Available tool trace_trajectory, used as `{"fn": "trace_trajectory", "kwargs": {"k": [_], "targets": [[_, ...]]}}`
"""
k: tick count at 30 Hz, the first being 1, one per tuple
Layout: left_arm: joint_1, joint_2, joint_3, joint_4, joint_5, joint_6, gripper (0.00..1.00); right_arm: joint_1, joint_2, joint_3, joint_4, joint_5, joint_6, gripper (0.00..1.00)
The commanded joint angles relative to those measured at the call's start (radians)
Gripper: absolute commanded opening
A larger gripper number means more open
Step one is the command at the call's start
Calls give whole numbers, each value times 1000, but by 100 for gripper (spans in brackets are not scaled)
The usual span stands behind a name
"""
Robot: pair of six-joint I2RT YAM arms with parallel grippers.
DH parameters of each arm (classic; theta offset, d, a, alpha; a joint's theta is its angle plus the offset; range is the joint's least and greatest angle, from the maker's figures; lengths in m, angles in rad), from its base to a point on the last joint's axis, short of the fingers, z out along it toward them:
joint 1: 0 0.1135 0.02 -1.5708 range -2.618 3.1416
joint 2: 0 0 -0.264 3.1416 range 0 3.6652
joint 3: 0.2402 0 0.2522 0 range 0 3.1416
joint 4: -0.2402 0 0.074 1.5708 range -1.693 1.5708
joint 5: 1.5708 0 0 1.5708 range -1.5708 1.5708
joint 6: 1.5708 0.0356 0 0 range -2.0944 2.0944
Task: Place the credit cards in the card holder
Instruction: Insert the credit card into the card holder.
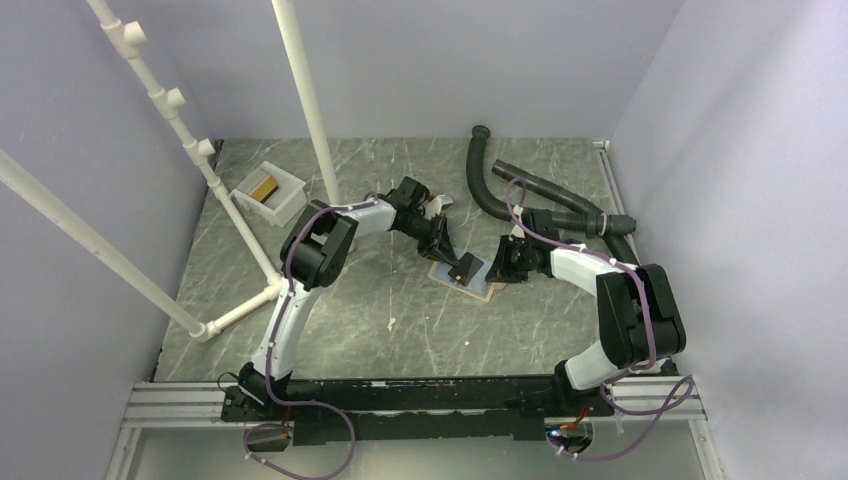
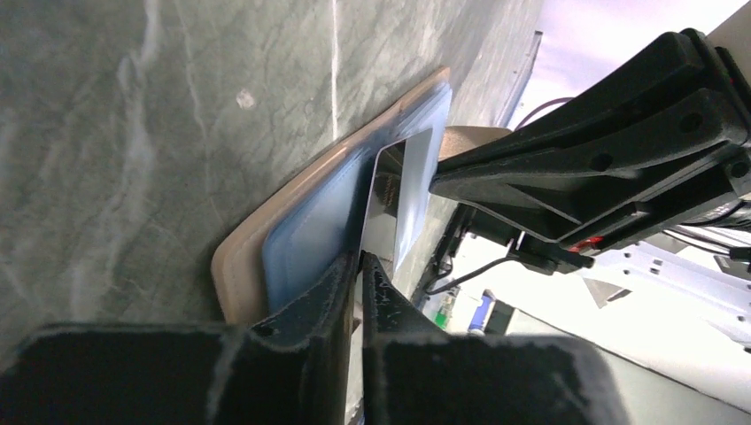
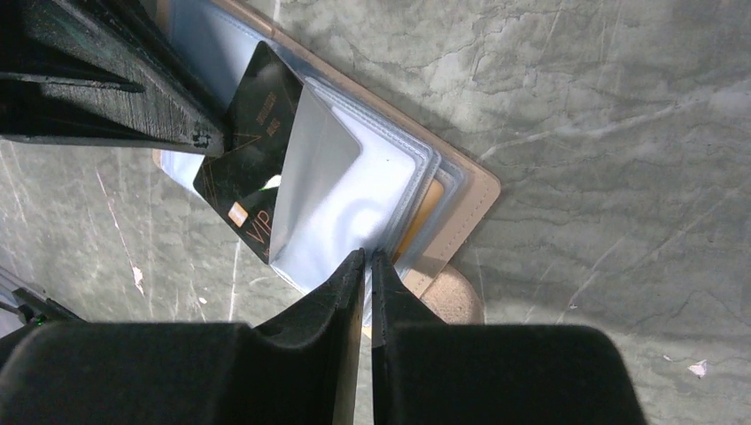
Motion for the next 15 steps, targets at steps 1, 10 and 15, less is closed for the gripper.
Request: {"fn": "trace_trajectory", "kwargs": {"k": [1, 10, 15], "targets": [[-40, -41, -8, 59, 79, -31, 17, 7, 16, -17, 18, -6, -22, 10], [-40, -51, -31, 77, 46, -35, 14, 7, 3, -23, 13, 1, -25, 10], [-28, -77, -75, 108, 8, -33, 0, 8, 3, -22, 12, 1, -25, 10]]}}
